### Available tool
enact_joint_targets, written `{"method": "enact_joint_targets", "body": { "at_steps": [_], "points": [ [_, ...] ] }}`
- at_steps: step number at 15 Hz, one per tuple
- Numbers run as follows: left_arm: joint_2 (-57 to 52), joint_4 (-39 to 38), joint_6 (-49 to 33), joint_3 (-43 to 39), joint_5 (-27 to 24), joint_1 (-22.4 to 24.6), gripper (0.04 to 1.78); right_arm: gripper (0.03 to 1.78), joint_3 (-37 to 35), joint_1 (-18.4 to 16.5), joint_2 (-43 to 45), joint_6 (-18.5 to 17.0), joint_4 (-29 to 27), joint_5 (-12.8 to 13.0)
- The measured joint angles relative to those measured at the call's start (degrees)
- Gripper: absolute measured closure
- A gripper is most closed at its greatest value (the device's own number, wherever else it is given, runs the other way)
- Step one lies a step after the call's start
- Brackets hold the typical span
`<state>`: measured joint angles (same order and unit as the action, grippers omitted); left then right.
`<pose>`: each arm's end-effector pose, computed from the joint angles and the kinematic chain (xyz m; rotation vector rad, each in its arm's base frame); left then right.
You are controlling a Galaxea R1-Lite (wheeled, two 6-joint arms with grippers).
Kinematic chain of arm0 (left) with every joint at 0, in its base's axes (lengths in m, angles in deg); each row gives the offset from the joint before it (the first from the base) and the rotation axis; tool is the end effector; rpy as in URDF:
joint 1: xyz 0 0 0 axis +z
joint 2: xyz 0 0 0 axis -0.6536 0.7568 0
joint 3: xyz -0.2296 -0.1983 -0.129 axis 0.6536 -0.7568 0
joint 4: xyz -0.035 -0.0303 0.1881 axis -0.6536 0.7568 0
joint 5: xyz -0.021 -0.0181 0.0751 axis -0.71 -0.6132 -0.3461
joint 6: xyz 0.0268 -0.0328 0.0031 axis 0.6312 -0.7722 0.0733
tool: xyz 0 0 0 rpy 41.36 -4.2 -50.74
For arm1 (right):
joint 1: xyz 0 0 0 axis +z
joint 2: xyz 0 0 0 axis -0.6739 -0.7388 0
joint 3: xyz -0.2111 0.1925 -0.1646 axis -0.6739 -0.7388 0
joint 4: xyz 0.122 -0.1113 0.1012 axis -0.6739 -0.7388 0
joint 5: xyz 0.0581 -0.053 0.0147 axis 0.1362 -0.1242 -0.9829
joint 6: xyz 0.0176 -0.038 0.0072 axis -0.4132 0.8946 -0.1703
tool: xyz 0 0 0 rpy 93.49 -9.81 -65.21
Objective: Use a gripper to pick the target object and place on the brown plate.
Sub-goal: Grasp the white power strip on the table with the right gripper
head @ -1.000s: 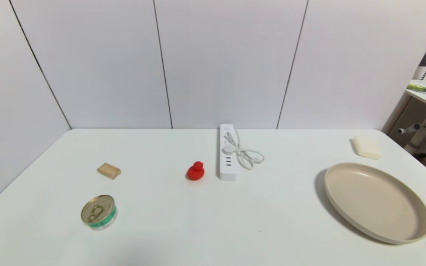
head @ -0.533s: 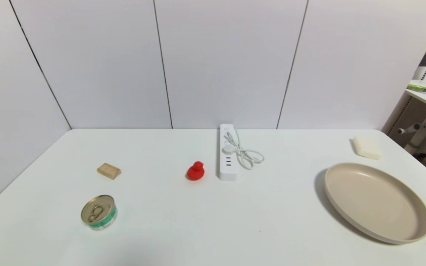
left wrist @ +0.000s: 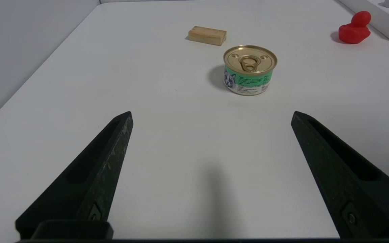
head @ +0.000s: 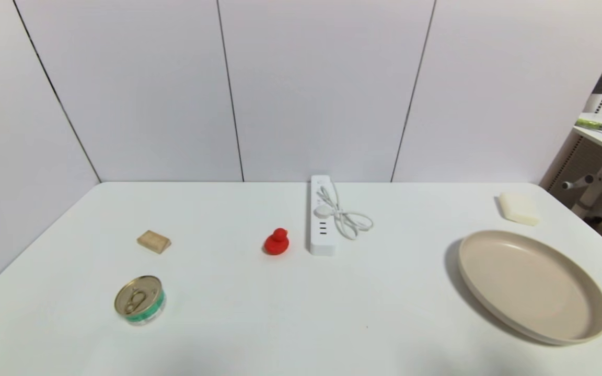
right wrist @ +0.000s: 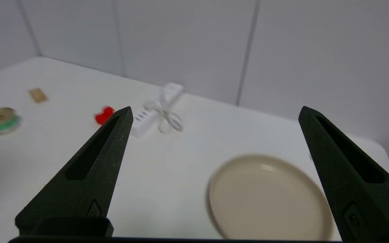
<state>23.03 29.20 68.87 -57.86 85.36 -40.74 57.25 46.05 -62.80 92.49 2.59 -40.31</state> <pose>-0.0287 -0.0002 0.0758 -0.0013 -0.0028 -0.0016 0.0157 0.0140 0.2796 -0.0700 -0.1436 0.3712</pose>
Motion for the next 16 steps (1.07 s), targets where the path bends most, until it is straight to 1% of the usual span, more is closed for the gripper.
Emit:
{"method": "enact_joint_targets", "body": {
  "at_steps": [1, 2, 3, 5, 7, 8, 11, 13, 16],
  "points": [
    [0.0, 0.0, 0.0, 0.0, 0.0, 0.0, 0.13, 0.12, 4.4, 3.2, -4.4, -0.3, 1.5, -2.3],
    [0.0, 0.0, 0.0, 0.0, 0.0, 0.0, 0.13, 0.12, 8.4, 6.3, -8.6, -1.1, 3.0, -3.6],
    [0.0, 0.0, 0.0, 0.0, 0.0, 0.0, 0.13, 0.12, 12.8, 8.9, -12.9, -2.1, 4.3, -4.4],
    [0.0, 0.0, 0.0, 0.0, 0.0, 0.0, 0.13, 0.12, 22.7, 13.0, -22.2, -3.7, 6.0, -5.2],
    [0.0, 0.0, 0.0, 0.0, 0.0, 0.0, 0.13, 0.12, 32.2, 16.9, -31.0, -4.4, 6.4, -5.4],
    [0.0, 0.0, 0.0, 0.0, 0.0, 0.0, 0.13, 0.12, 35.5, 18.6, -34.9, -4.6, 6.5, -5.5],
    [0.0, 0.0, 0.0, 0.0, 0.0, 0.0, 0.13, 0.12, 42.8, 22.9, -45.6, -4.8, 6.5, -5.5],
    [0.0, 0.0, 0.0, 0.0, 0.0, 0.0, 0.13, 0.12, 45.7, 25.1, -51.7, -4.8, 6.3, -5.3],
    [0.0, 0.0, 0.0, 0.0, 0.0, 0.0, 0.13, 0.12, 48.0, 27.1, -60.2, -4.9, 6.1, -4.8]
  ]
}}
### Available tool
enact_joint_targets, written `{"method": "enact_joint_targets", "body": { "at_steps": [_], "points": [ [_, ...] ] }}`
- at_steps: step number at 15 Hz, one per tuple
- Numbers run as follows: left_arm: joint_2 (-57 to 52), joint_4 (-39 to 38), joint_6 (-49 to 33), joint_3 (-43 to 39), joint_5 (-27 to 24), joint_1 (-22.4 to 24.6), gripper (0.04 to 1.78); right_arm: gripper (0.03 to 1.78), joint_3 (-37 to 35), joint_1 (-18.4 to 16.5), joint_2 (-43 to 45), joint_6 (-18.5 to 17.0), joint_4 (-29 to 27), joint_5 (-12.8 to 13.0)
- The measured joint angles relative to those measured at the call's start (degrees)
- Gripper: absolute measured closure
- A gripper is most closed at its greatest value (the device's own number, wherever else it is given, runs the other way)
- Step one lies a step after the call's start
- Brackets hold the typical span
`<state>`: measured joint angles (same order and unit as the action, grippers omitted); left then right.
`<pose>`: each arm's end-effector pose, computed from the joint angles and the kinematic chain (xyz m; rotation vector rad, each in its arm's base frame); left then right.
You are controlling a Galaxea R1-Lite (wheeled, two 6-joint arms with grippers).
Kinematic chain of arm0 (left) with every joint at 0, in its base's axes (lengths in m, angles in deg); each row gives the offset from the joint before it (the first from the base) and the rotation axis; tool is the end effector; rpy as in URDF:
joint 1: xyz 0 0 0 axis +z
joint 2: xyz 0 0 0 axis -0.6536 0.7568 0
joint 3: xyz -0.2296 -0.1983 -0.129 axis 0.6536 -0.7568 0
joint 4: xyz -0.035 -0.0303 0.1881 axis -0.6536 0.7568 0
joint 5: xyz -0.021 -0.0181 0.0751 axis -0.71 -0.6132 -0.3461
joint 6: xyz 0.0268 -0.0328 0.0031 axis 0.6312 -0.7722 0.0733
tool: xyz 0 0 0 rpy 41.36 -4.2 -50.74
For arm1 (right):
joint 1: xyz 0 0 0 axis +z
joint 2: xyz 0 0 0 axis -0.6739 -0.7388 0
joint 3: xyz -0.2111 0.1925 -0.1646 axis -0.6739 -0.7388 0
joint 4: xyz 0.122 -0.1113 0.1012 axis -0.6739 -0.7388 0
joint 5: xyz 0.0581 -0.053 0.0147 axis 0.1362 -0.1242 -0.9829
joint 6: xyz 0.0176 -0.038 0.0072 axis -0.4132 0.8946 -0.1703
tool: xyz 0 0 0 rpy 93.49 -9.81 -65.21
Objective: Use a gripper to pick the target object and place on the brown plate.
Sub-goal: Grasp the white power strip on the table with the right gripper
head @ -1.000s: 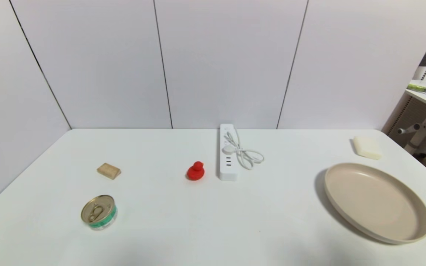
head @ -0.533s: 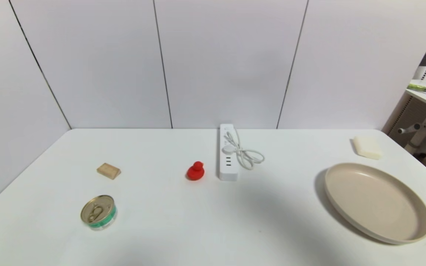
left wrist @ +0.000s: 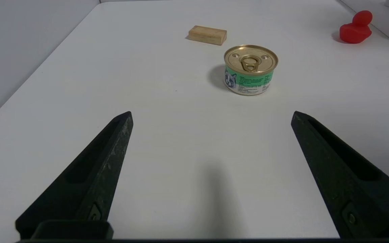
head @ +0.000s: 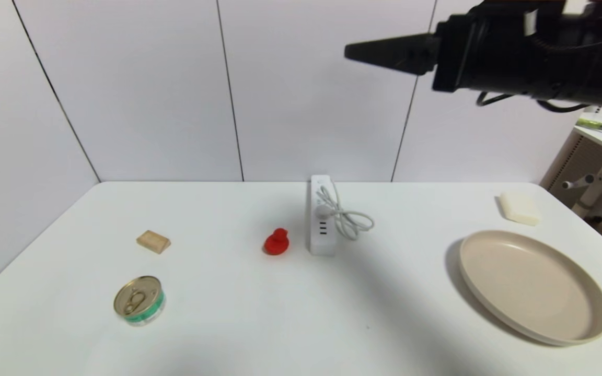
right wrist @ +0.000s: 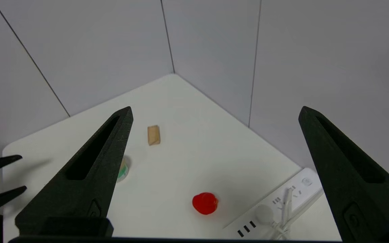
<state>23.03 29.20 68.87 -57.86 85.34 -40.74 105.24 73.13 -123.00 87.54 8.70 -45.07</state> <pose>-0.0287 -0.0002 0.0758 -0.0013 -0.0028 -0.0019 0.2708 0.1802 0.3784 0.0319 -0.0132 0.9314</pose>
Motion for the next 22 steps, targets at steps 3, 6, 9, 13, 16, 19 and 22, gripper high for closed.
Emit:
{"method": "enact_joint_targets", "body": {
  "at_steps": [3, 6, 9, 13, 16, 19, 22],
  "points": [
    [0.0, 0.0, 0.0, 0.0, 0.0, 0.0, 0.13, 0.12, 1.0, 1.1, -8.0, 0.0, -1.0, 5.9],
    [0.0, 0.0, 0.0, 0.0, 0.0, 0.0, 0.13, 0.12, 6.1, 2.0, -16.0, -0.3, -6.8, 16.2],
    [0.0, 0.0, 0.0, 0.0, 0.0, 0.0, 0.13, 0.12, 13.6, 2.4, -23.3, -1.6, -14.8, 27.1],
    [0.0, 0.0, 0.0, 0.0, 0.0, 0.0, 0.13, 0.12, 21.1, 3.0, -30.5, -5.5, -18.7, 34.6],
    [0.0, 0.0, 0.0, 0.0, 0.0, 0.0, 0.13, 0.12, 25.5, 4.9, -34.5, -10.3, -24.1, 40.8],
    [0.0, 0.0, 0.0, 0.0, 0.0, 0.0, 0.13, 0.12, 27.2, 6.9, -37.7, -13.5, -27.5, 46.6],
    [0.0, 0.0, 0.0, 0.0, 0.0, 0.0, 0.13, 0.12, 27.5, 7.3, -39.6, -14.0, -27.4, 47.1]
  ]
}}
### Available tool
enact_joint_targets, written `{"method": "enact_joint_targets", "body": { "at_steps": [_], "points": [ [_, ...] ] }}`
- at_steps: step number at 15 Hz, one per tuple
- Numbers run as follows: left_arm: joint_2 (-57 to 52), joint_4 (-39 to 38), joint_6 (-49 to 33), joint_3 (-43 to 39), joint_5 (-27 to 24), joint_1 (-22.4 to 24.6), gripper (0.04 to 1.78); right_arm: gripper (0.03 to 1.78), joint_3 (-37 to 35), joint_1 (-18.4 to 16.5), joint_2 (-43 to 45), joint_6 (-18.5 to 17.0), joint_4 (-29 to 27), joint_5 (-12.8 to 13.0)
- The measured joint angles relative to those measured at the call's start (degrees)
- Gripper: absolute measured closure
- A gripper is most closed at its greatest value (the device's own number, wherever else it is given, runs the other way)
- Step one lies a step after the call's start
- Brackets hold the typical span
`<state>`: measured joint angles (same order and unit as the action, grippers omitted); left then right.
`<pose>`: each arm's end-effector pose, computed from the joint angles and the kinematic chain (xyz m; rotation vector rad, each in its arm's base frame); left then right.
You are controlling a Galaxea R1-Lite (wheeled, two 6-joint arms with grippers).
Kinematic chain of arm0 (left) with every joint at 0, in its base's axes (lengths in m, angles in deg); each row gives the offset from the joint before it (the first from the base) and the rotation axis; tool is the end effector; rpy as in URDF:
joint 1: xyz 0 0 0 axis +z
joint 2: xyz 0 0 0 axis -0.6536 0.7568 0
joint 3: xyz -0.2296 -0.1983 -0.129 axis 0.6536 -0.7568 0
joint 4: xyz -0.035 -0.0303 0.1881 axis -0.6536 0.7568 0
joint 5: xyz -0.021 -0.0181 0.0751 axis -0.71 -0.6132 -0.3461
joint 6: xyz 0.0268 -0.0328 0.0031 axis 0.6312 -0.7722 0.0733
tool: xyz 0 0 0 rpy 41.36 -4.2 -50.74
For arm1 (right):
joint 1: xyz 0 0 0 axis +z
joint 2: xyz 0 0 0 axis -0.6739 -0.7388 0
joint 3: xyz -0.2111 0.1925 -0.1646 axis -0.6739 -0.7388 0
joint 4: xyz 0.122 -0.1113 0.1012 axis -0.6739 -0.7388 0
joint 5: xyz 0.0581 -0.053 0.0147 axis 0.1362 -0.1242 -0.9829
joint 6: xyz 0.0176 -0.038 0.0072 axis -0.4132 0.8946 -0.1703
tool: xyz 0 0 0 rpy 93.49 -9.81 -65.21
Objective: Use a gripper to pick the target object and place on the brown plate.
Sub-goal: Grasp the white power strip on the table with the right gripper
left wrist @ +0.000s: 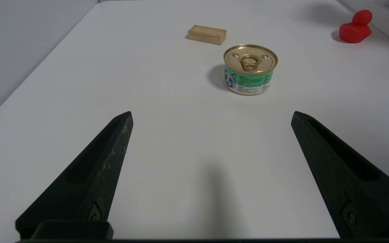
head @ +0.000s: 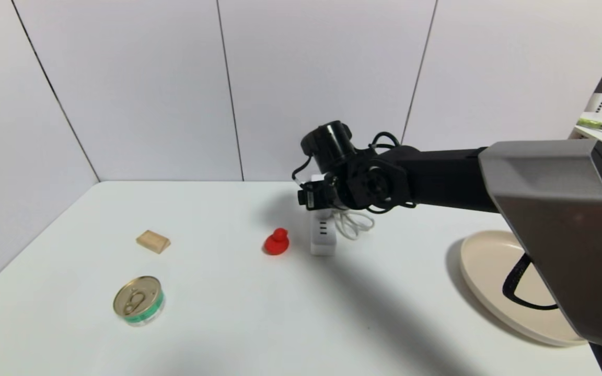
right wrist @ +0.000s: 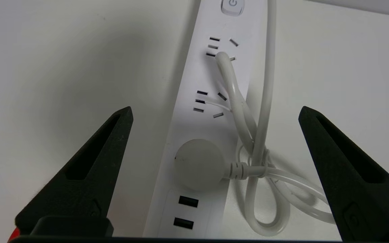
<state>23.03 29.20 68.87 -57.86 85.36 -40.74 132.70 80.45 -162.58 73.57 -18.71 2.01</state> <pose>-0.0287 -0.0002 0.0758 -0.0013 -0.0028 -0.0016 0.4127 0.3009 0.1750 -0.0775 0.5907 0.1474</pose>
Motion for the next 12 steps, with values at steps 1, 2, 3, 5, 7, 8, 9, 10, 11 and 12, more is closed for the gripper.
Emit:
{"method": "enact_joint_targets", "body": {
  "at_steps": [1, 2, 3, 5, 7, 8, 9, 10, 11, 12],
  "points": [
    [0.0, 0.0, 0.0, 0.0, 0.0, 0.0, 0.13, 0.12, 0.0, -0.2, -0.4, 0.0, 0.0, 0.0],
    [0.0, 0.0, 0.0, 0.0, 0.0, 0.0, 0.13, 0.12, 0.1, -0.4, -0.7, 0.0, 0.2, 0.0],
    [0.0, 0.0, 0.0, 0.0, 0.0, 0.0, 0.13, 0.12, 0.1, -0.5, -1.2, 0.0, 0.5, 0.0],
    [0.0, 0.0, 0.0, 0.0, 0.0, 0.0, 0.13, 0.12, 0.1, -1.0, -1.9, 0.1, 0.7, 0.0],
    [0.0, 0.0, 0.0, 0.0, 0.0, 0.0, 0.13, 0.12, 0.2, -1.6, -2.3, 0.3, 0.8, -0.1],
    [0.0, 0.0, 0.0, 0.0, 0.0, 0.0, 0.13, 0.12, 0.2, -1.7, -2.5, 0.2, 0.8, -0.2],
    [0.0, 0.0, 0.0, 0.0, 0.0, 0.0, 0.13, 0.12, 0.2, -1.7, -2.8, 0.2, 0.9, -0.3],
    [0.0, 0.0, 0.0, 0.0, 0.0, 0.0, 0.13, 0.12, 0.2, -1.7, -3.0, 0.1, 1.0, -0.3],
    [0.0, 0.0, 0.0, 0.0, 0.0, 0.0, 0.13, 0.12, 0.2, -1.7, -3.1, 0.1, 1.0, -0.4],
    [0.0, 0.0, 0.0, 0.0, 0.0, 0.0, 0.13, 0.12, 0.2, -1.7, -3.2, 0.0, 1.0, -0.5]
  ]
}}
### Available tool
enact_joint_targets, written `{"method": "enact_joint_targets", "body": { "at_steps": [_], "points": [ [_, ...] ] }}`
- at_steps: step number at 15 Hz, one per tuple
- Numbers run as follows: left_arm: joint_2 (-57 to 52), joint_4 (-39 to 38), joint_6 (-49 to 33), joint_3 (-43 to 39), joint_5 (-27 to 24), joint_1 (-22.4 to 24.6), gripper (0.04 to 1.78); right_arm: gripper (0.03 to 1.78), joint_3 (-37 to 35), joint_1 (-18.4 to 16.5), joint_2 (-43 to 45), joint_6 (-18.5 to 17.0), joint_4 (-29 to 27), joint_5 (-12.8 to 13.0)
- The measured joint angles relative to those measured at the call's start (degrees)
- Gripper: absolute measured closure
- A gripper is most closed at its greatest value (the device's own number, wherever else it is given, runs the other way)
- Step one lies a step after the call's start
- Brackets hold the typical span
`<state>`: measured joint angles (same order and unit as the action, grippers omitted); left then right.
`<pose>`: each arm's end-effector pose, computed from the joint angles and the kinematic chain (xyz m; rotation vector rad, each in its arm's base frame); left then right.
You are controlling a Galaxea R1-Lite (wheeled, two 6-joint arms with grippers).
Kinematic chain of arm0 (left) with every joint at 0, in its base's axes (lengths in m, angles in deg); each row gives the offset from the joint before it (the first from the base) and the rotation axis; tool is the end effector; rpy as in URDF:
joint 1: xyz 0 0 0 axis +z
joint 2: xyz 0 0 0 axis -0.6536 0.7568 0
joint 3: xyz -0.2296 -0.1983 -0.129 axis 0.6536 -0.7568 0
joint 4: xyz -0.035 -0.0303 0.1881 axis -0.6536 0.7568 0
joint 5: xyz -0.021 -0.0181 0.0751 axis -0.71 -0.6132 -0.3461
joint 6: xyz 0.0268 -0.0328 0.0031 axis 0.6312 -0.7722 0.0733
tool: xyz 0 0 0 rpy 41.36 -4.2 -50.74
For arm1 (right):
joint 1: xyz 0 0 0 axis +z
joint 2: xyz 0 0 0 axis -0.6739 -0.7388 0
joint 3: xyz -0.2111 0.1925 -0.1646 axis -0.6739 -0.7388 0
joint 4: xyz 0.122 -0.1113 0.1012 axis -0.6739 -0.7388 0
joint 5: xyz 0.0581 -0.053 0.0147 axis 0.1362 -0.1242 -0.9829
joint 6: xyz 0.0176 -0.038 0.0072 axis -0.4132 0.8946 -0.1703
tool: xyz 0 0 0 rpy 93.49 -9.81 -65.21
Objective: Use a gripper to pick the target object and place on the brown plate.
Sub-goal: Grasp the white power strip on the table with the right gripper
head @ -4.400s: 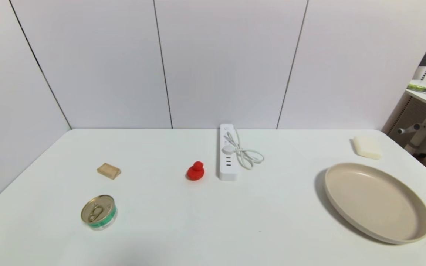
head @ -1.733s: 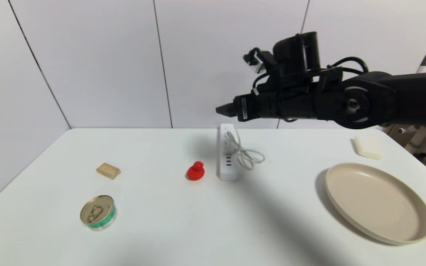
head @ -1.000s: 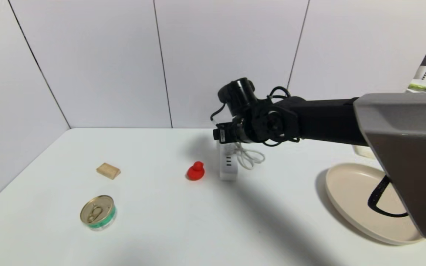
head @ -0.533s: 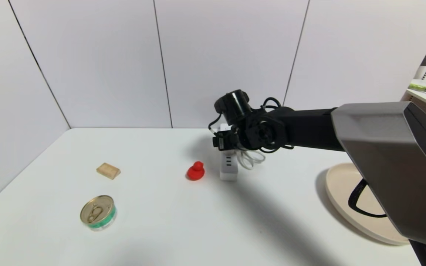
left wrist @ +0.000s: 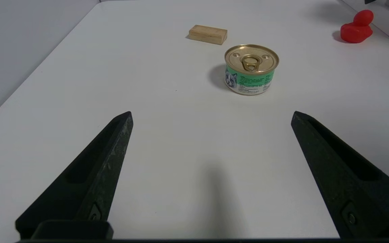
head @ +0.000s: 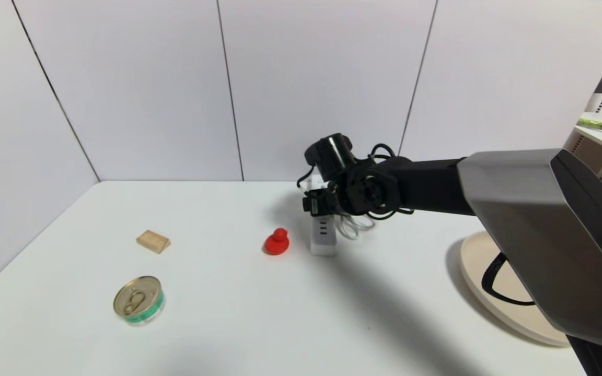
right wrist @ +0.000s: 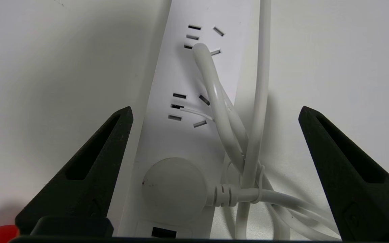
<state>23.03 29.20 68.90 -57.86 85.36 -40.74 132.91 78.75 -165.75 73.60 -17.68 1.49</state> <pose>-0.0287 -0.0002 0.0758 -0.0008 -0.0028 -0.0016 0.4298 0.2952 0.1490 -0.0845 0.6228 0.1223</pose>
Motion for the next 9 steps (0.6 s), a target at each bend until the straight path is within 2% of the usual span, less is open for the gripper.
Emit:
{"method": "enact_joint_targets", "body": {
  "at_steps": [9],
  "points": [
    [0.0, 0.0, 0.0, 0.0, 0.0, 0.0, 0.13, 0.11, 0.0, 0.5, -1.0, 0.4, 0.1, -1.0]
  ]
}}
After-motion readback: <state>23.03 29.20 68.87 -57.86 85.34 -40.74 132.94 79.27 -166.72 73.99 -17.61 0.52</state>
